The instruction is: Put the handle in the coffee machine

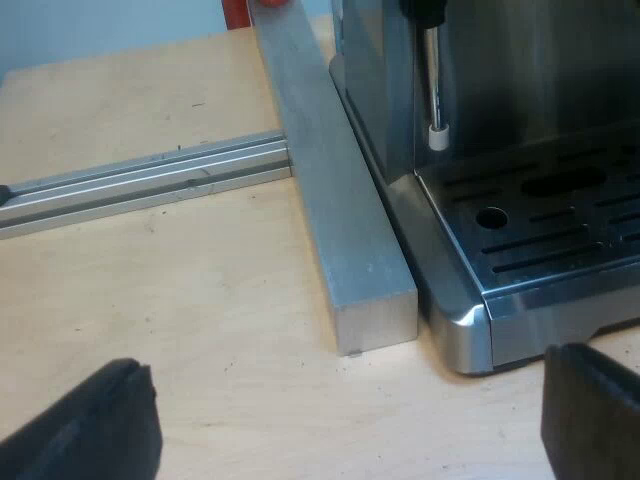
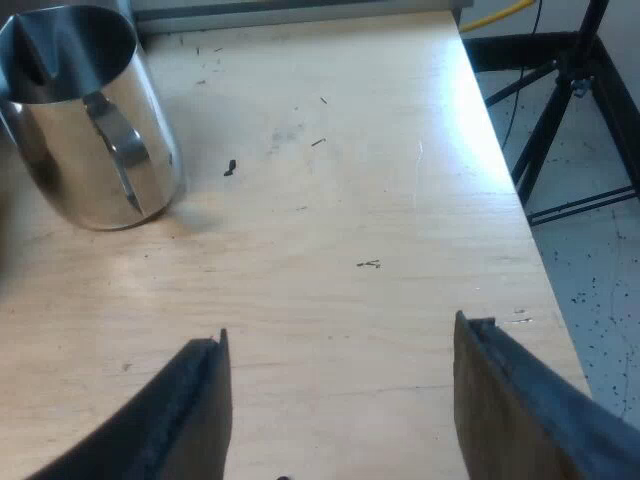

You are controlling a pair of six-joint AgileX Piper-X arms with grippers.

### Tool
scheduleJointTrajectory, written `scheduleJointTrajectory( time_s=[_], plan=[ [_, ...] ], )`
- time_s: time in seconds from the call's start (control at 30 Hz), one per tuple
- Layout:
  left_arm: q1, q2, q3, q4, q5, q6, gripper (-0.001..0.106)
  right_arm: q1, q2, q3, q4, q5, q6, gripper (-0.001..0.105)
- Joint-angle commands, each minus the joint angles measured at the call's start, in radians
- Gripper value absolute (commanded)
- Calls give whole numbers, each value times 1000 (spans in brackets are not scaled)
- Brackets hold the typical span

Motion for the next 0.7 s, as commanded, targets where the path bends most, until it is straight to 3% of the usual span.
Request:
scheduleJointTrajectory(
  time_s=[0.03,0.7],
  plan=[
    [-18,-137,-3,-11,-9,-5,79,-6,-47,-10,-3,-3,-13,52],
    [-36,-139,-3,-12,-9,-3,79,-6,-47,-10,-3,-3,-13,52]
  ],
)
